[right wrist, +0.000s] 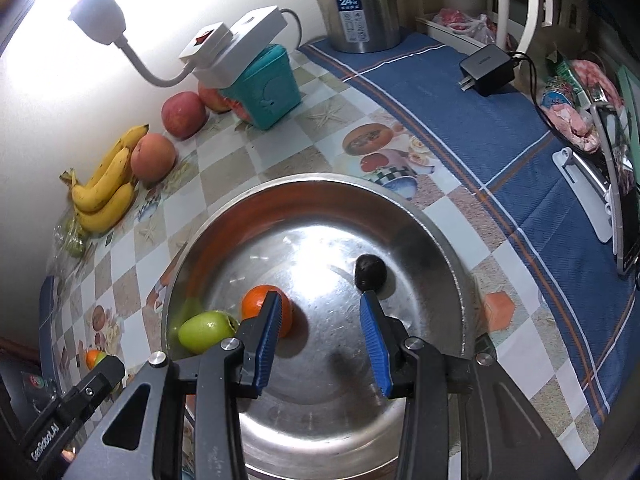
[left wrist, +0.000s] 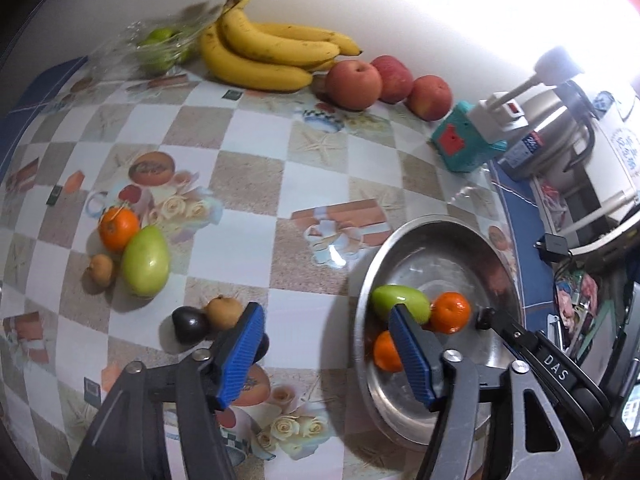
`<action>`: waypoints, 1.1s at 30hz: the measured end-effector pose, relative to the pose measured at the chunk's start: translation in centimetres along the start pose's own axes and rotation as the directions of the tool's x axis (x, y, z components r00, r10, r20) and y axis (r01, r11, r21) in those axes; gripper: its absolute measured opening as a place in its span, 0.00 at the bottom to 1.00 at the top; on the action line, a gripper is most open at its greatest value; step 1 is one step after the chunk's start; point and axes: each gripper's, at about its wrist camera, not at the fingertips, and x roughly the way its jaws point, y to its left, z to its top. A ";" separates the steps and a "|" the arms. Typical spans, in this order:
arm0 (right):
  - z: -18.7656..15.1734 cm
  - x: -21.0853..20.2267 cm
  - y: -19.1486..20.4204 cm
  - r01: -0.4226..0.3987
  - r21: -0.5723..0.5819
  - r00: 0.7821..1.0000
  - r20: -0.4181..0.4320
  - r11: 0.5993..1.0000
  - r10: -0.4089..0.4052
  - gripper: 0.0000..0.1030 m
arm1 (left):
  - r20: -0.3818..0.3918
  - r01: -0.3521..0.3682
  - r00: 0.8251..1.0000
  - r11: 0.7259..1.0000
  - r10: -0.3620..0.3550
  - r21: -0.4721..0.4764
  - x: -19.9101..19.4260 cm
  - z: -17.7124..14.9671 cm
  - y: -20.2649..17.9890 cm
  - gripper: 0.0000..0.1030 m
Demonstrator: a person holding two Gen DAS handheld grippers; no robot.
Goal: Organize fruits
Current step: 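Open the left tool to drop the orange while the right tool releases the plum, then withdraw both open tools from the bowl toward the fruit pile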
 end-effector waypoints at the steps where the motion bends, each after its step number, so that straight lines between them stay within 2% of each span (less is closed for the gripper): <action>1: 0.0 0.0 0.0 0.002 -0.003 1.000 -0.002 1.000 -0.002 0.40 | -0.003 -0.003 1.000 1.000 0.003 -0.002 0.0 0.0 0.0 0.75; 3: 0.0 0.1 0.2 0.005 -0.009 1.000 -0.005 1.000 -0.005 0.43 | -0.008 -0.017 1.000 1.000 0.017 -0.005 0.1 0.0 0.0 0.80; 4: 0.0 0.2 0.3 0.009 -0.013 1.000 -0.005 1.000 -0.009 0.47 | -0.010 -0.027 1.000 1.000 0.027 -0.007 0.1 0.0 0.1 0.86; 5: 0.0 0.2 0.4 0.012 -0.016 1.000 -0.004 1.000 -0.013 0.60 | -0.014 -0.037 0.999 0.999 0.037 -0.009 0.2 0.0 0.1 0.92; 6: -0.1 0.2 0.5 0.015 -0.024 1.000 -0.002 1.000 -0.015 0.67 | -0.017 -0.042 0.999 0.999 0.042 -0.015 0.3 0.0 0.3 0.95; 10: -0.1 0.3 1.1 0.018 -0.054 1.000 -0.002 0.998 -0.018 0.70 | -0.028 -0.065 0.998 0.997 0.064 -0.037 0.5 0.0 0.8 0.98; 12: -0.2 0.4 1.4 0.019 -0.065 1.000 -0.004 0.998 -0.020 0.77 | -0.035 -0.094 0.995 0.994 0.093 -0.049 0.6 0.0 1.2 1.00; 17: -0.3 0.5 1.9 0.021 -0.090 1.000 -0.006 0.996 -0.021 0.78 | -0.045 -0.117 0.992 0.991 0.114 -0.067 0.7 0.0 1.8 1.00; 20: -0.3 0.6 2.0 0.028 -0.098 1.000 -0.003 0.995 -0.028 0.87 | -0.036 -0.121 0.992 0.990 0.119 -0.066 0.6 0.0 1.8 1.00; 33: -0.5 0.6 2.3 0.039 -0.127 0.999 0.007 0.991 -0.038 0.87 | -0.036 -0.141 0.990 0.987 0.139 -0.076 0.8 0.1 2.1 1.00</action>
